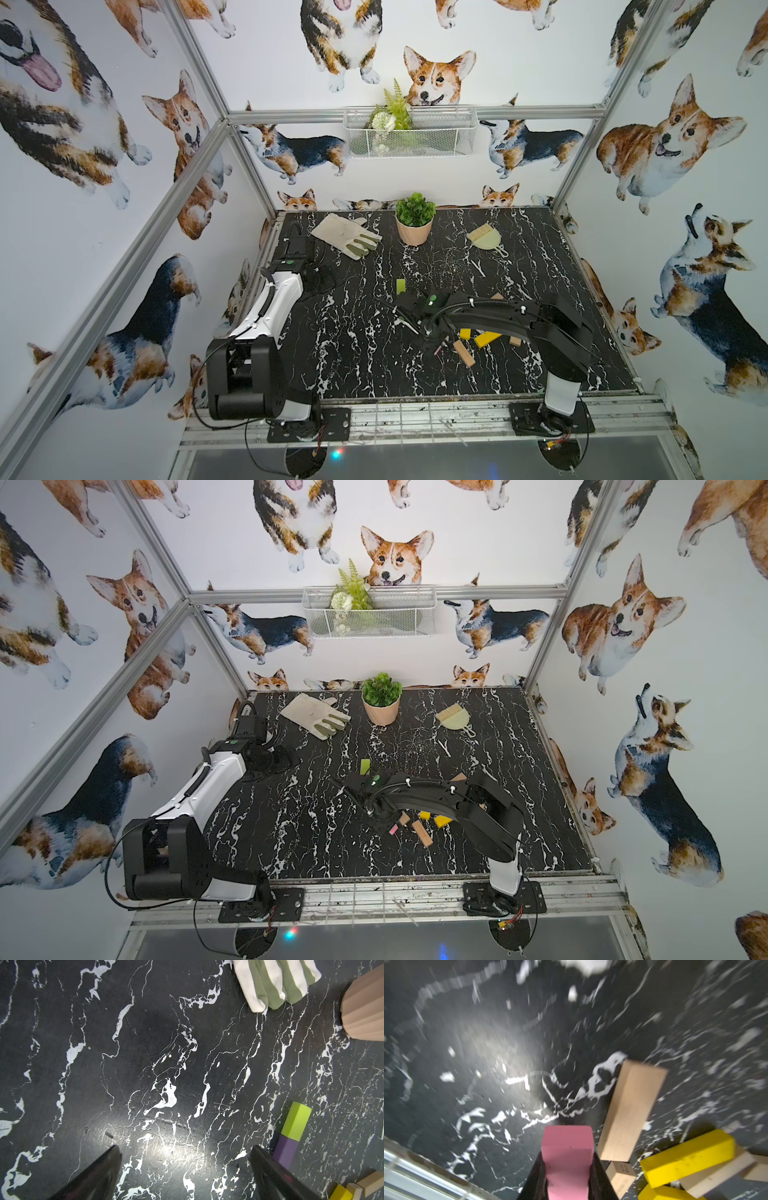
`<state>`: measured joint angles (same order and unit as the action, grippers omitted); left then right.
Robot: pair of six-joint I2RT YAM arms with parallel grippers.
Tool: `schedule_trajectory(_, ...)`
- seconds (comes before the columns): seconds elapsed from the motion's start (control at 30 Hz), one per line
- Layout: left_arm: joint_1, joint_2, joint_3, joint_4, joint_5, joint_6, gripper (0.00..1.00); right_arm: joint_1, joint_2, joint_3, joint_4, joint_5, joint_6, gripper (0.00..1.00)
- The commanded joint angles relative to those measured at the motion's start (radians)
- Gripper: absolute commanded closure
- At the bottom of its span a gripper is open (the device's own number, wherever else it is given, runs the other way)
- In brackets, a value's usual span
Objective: Assemble the letter k with building blocks
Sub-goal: Pick up the building block from the center of the board, then assemble the building block at the center of the board.
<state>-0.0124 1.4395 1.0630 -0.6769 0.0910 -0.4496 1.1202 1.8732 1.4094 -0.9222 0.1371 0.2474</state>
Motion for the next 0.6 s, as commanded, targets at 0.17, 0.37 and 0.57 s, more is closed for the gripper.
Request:
schedule_trajectory(0.17, 0.002, -0.007, -0.009, 0.002, -0.003, -0.011, 0.03, -0.108, 0.120, 0.334, -0.133, -0.007, 0.475, 1.00)
schedule_trajectory(0.37, 0.002, -0.009, -0.011, 0.002, -0.010, -0.013, 0.04, -0.125, 0.181, 0.368, -0.063, -0.082, 0.714, 1.00)
schedule_trajectory(0.57, 0.002, -0.017, -0.014, 0.003, -0.022, -0.015, 0.04, -0.112, 0.208, 0.274, 0.098, -0.170, 0.818, 1.00)
